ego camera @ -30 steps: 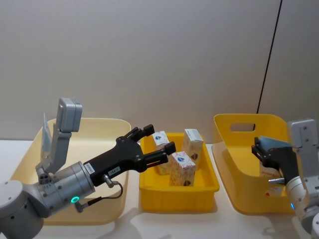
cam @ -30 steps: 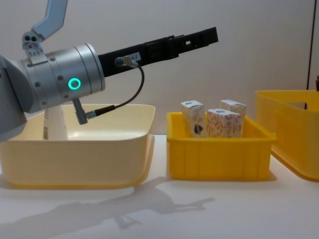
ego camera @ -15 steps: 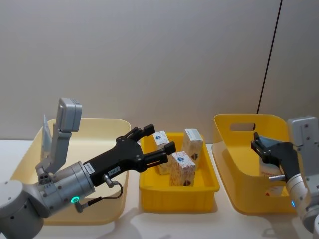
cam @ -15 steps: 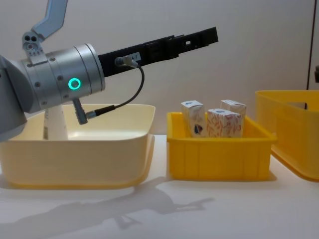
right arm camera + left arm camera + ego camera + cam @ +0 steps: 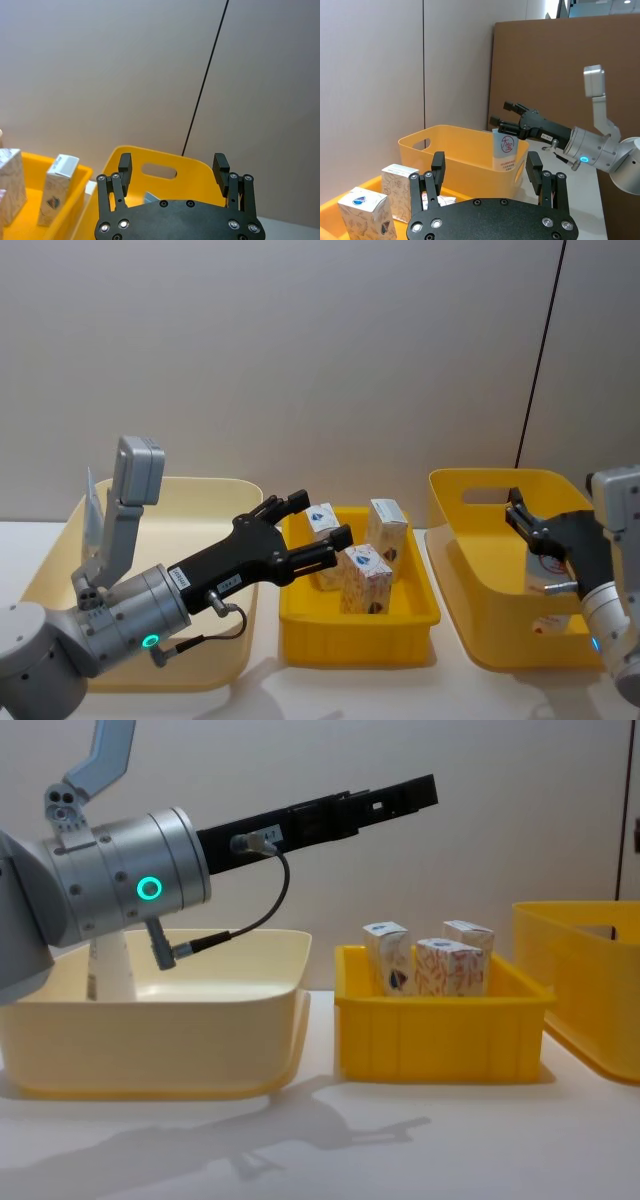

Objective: Bimanual collaborative sorting of washing and personal care products

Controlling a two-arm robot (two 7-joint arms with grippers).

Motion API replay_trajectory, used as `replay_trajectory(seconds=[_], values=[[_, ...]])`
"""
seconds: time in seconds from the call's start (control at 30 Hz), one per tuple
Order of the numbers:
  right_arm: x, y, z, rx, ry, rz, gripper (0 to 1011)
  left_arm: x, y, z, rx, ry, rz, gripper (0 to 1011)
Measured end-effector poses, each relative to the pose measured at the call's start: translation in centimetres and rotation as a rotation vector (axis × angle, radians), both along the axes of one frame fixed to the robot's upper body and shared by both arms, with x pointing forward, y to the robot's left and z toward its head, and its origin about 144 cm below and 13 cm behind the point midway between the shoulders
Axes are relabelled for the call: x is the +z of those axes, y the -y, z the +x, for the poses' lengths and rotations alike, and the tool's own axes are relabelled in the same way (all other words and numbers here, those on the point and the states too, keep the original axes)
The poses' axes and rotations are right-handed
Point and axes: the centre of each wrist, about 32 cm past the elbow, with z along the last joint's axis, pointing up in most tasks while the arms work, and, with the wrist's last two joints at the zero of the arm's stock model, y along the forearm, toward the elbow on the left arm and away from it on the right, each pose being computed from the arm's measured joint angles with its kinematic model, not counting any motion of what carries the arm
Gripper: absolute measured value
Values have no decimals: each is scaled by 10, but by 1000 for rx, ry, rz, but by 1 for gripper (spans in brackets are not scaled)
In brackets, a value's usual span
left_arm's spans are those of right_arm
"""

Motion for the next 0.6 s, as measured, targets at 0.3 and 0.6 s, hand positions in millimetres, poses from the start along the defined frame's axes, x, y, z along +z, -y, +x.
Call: replay_trajectory(seconds=[0.3,0.6], values=[[1,1,-4,35,30,18,1001,-2,0,-2,18,-3,11,1003],[-9,-3,-16,82,2,41,1001,-10,-1,-15,111,-9,66,1003]])
